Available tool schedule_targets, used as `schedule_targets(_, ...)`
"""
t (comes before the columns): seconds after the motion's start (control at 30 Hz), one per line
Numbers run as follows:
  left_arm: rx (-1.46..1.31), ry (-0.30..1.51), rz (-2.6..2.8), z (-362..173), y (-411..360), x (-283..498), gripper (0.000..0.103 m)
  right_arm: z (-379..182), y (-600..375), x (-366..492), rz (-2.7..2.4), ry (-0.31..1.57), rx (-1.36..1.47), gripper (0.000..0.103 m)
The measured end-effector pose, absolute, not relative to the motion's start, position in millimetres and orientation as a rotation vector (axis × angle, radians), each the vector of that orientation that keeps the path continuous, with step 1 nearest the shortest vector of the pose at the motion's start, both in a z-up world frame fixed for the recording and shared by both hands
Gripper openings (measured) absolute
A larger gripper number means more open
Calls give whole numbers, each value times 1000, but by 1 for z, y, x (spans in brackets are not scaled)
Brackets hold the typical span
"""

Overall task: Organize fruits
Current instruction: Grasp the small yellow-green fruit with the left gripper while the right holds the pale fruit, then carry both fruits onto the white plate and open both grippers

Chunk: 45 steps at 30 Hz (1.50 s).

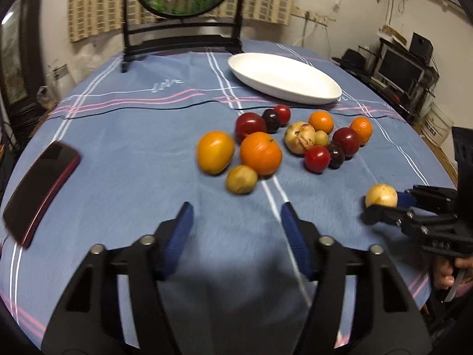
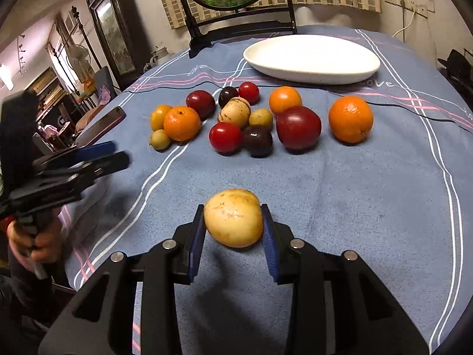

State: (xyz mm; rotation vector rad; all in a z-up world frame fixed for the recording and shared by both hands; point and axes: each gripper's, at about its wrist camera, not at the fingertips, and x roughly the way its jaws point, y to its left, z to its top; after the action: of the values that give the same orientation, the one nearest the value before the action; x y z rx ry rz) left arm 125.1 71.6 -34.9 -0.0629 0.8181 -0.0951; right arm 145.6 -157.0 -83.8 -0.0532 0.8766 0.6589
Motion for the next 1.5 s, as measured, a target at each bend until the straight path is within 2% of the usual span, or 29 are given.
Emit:
schedule_targets(0.1, -44, 842, -109, -38, 66, 143, 59, -84, -154, 142, 685, 866, -67, 36)
schedule_targets(0.27, -27, 874, -101, -43, 62, 160, 50, -82, -159, 145, 700, 864, -39, 36)
schedule_targets(0.33, -26, 888, -94, -46, 62, 165, 38, -82, -159, 146, 705, 869, -33, 37)
schedule_targets(0.37, -27, 894, -91, -46, 63, 166, 37, -82, -158, 146, 707, 871, -32, 37)
schedule_targets(0.6, -28, 917, -95, -50, 63, 173, 37, -82, -158, 145, 708, 868, -30, 37)
schedule_targets(0.7, -23, 936, -87, -53, 63, 175, 29, -82, -158, 146, 702, 869, -24, 37)
schedule_targets(1.2, -75, 901, -84, -43, 63, 154, 29, -77, -164, 146, 745, 854, 10, 37)
schedule_targets(1.3, -81, 879, -108, -27, 61, 153, 29, -71, -171, 156, 778, 873, 55, 37)
schedule_targets(1.5, -48, 801, -169, 18, 41, 196, 29, -22, -193, 223, 660, 745, 83, 37)
